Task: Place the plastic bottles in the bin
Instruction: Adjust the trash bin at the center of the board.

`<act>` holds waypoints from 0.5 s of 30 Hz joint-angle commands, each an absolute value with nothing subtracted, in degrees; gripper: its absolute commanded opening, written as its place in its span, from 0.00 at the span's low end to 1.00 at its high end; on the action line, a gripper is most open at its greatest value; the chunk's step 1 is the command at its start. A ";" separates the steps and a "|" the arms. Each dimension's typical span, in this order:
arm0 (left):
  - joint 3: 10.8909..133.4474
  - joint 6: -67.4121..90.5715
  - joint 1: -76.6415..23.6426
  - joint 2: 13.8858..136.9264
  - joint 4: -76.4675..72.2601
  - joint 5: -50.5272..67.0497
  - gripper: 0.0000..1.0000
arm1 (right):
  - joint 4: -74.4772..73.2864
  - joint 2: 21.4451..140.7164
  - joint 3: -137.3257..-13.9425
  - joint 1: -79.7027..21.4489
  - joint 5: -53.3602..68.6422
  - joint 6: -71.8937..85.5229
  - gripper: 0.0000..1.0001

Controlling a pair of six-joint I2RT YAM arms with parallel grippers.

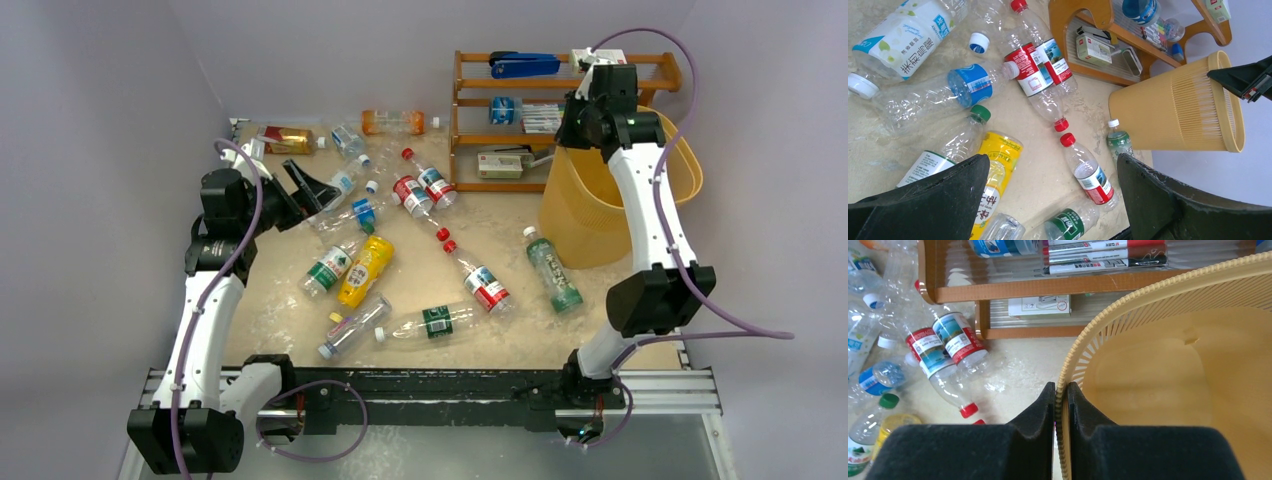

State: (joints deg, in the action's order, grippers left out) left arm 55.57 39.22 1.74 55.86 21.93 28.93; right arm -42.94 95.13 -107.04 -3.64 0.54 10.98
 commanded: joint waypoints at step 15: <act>56.17 37.79 1.41 57.90 18.65 29.38 0.99 | -39.08 97.30 -109.97 -4.57 -1.75 27.01 0.09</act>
State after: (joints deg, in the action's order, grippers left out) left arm 55.57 39.18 1.74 57.89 21.45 28.86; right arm -41.28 97.30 -108.68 -4.12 -2.39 21.63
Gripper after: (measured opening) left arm 0.995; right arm 0.121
